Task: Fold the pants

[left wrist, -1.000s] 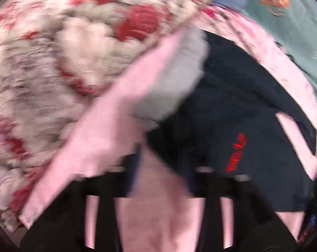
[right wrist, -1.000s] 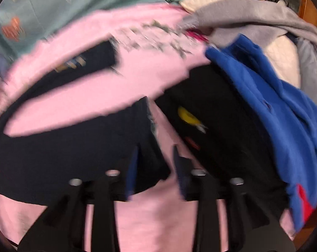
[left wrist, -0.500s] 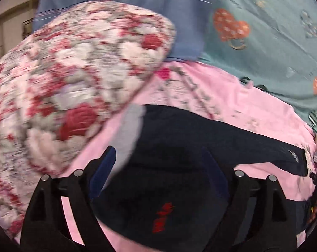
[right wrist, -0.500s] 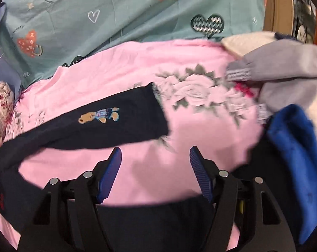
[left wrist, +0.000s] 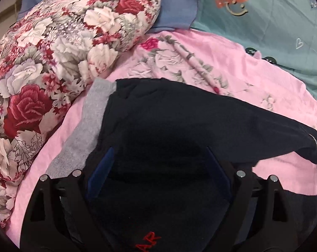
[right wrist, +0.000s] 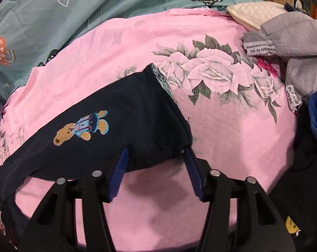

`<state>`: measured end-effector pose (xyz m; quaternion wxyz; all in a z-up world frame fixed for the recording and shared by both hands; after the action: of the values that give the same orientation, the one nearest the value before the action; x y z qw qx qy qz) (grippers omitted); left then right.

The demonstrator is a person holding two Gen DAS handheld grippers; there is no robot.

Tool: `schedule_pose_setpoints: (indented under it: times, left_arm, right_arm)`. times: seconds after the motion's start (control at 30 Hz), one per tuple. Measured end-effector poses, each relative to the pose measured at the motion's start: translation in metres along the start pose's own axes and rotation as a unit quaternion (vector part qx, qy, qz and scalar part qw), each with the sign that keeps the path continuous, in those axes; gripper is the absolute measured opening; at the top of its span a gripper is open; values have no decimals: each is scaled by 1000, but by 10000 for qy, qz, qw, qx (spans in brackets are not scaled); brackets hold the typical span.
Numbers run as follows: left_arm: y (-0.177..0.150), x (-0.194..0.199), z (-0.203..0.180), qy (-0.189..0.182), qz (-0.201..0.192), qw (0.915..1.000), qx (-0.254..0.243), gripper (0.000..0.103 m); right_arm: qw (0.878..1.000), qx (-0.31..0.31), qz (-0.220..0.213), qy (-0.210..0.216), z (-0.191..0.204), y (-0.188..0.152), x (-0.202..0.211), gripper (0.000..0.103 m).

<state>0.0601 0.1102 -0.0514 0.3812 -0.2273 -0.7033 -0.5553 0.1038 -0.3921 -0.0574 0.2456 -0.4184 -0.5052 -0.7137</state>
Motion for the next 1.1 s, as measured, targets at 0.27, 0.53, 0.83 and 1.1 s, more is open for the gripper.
schedule_pose_setpoints:
  times: [0.27, 0.53, 0.83, 1.1]
  left_arm:
    - [1, 9, 2, 59, -209, 9997, -70, 90]
    - [1, 2, 2, 103, 0, 9999, -79, 90]
    - [7, 6, 14, 201, -61, 9998, 29, 90]
    - [15, 10, 37, 198, -68, 9989, 426, 91]
  right_arm:
    - [9972, 2, -723, 186, 5, 17, 49, 9]
    - [9931, 430, 619, -903, -32, 26, 26, 26]
    - [9879, 1424, -510, -329, 55, 22, 51, 58]
    - [9450, 3222, -105, 560, 188, -10, 8, 55]
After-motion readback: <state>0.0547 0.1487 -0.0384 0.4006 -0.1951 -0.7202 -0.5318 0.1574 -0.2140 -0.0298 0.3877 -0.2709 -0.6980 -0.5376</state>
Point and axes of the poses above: each gripper's, at about its wrist camera, not at the fingertips, and x roughly against the way its jaws point, z to its left, y to its top, the point moved 1 cm from there along -x, roughly the way its jaws point, and after that the axes turned 3 degrees about z, right-handed, at the moved point
